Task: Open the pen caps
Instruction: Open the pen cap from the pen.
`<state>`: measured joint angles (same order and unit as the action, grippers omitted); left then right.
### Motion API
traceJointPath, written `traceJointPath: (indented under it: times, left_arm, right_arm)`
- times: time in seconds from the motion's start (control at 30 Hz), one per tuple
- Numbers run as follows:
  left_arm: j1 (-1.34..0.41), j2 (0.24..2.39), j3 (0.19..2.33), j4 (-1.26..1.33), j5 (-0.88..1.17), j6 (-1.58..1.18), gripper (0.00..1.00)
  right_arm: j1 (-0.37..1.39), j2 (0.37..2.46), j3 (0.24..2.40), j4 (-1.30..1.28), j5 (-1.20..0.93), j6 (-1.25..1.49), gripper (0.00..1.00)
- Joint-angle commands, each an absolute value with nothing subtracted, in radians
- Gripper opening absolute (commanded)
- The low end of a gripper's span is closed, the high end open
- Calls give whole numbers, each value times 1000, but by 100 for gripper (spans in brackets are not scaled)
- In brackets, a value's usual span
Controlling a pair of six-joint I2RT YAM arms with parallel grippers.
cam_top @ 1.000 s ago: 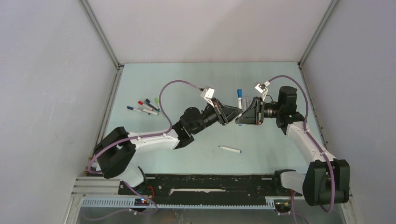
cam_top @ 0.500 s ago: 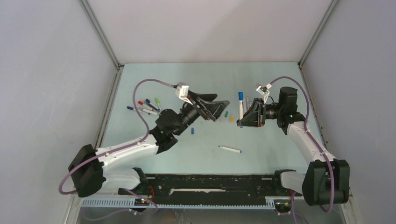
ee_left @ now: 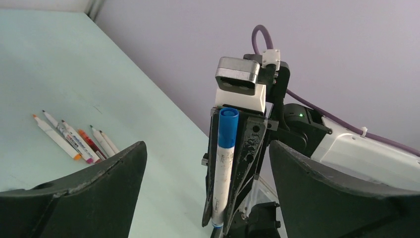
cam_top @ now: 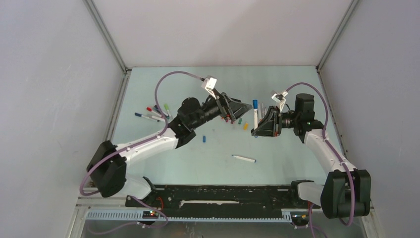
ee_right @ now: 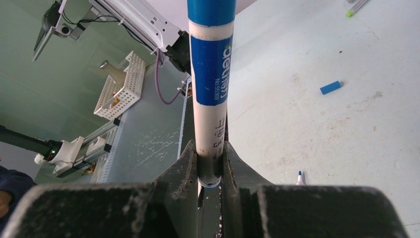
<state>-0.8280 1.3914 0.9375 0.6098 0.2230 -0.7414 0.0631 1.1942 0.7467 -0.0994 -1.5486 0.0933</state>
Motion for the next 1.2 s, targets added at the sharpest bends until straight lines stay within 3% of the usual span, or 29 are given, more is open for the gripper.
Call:
traceJointPath:
  times: [0.0,0.63,0.83,0.87,1.17]
  left_arm:
    - [-840,1452,1036,641,290,-788,93]
    - [-845,1581,1173,668,397,-839,44]
    - [-842,1590,1212,678,426,-839,4]
    - [-840,1581,1218,679,414,-826,1]
    - [-700,1445,1279,826,127,-751,0]
  right_arm:
    - [65,1186,751,-108,-1582,64,0]
    - [68,1192,751,-103,-1579,78,0]
    - [70,1199,752,-104,-1576,77,0]
    - [71,1201,752,-104,-1576,78,0]
    - [142,1234,751,-137,-1563,57,0]
